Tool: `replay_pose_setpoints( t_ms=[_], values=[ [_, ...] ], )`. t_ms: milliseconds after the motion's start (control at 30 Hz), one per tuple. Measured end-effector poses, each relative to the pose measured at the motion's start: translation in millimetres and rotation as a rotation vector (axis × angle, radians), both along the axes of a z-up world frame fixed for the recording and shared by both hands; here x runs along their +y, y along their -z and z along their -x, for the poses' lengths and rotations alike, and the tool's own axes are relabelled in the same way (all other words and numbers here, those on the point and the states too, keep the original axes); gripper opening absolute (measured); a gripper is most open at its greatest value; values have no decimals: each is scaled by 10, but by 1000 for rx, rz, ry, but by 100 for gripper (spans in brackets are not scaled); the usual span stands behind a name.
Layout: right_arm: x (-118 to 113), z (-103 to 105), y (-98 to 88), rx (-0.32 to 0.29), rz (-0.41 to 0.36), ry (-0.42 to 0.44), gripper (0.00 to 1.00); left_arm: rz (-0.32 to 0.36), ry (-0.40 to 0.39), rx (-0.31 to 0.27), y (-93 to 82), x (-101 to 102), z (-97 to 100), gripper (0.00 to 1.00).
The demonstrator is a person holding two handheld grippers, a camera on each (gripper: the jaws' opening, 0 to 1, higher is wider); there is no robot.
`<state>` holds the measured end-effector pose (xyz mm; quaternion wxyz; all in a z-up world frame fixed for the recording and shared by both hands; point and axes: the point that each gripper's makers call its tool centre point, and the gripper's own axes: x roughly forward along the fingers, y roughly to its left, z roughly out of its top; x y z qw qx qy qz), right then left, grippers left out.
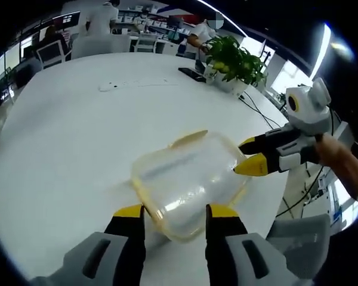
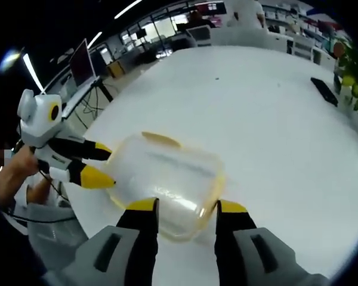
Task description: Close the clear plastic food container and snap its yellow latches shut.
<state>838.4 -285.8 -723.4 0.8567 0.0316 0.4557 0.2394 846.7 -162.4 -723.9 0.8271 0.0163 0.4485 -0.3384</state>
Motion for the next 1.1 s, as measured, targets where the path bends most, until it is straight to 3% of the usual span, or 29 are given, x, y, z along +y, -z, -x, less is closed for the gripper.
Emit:
replay_pose_setpoints(
  t_ms=[1100],
  values=[
    [357, 343, 13, 5, 1, -8, 34, -4, -4, 13, 19, 360, 342, 33]
  ],
)
